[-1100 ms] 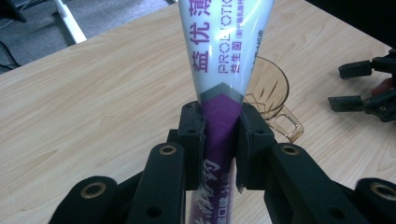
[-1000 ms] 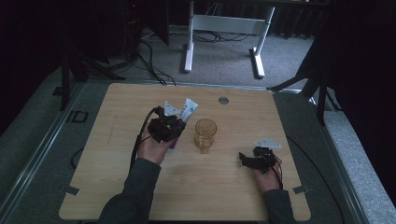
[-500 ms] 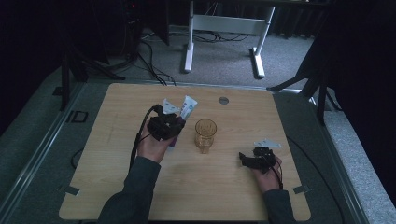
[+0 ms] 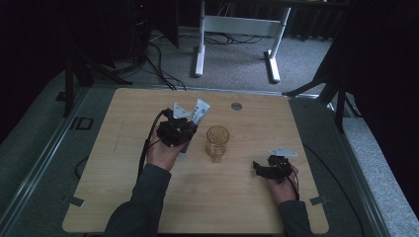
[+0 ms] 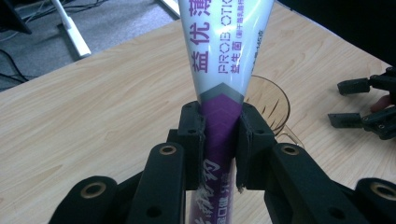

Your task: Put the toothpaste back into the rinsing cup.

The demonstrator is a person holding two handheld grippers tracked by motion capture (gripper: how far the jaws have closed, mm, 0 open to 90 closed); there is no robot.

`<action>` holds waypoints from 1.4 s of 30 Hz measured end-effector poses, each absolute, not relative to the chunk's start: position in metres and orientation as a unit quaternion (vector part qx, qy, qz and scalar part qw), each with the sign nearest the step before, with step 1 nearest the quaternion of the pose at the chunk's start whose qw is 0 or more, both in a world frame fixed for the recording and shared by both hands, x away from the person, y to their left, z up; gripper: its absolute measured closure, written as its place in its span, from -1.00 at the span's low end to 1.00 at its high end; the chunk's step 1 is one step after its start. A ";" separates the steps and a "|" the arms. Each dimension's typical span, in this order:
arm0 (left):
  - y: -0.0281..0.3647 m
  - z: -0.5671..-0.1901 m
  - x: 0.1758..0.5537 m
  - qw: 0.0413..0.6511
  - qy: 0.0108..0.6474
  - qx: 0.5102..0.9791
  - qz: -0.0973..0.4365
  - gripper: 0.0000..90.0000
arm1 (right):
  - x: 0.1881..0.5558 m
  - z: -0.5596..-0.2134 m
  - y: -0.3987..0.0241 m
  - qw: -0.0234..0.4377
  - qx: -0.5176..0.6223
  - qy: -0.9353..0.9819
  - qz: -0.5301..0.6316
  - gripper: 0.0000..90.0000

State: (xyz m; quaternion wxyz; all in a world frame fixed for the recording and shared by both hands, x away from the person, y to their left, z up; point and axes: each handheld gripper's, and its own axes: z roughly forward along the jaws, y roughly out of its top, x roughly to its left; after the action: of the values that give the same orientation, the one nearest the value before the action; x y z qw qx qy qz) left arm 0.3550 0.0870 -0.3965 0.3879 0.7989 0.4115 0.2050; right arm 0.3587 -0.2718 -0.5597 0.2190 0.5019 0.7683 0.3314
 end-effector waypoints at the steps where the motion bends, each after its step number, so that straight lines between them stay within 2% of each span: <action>1: 0.087 -0.397 0.355 0.390 0.411 0.797 0.206 0.66 | 0.359 -0.560 -0.272 0.219 0.502 0.768 0.331 -0.56; 42: 0.079 -0.401 0.371 0.416 0.413 0.784 0.202 0.66 | 0.359 -0.560 -0.272 0.218 0.501 0.769 0.332 -0.56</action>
State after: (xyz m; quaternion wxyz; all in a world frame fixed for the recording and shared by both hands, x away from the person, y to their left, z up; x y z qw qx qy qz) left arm 0.3710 0.0789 -0.4015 0.4165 0.7841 0.4133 0.2020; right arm 0.3590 -0.2717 -0.5598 0.2183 0.5009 0.7689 0.3321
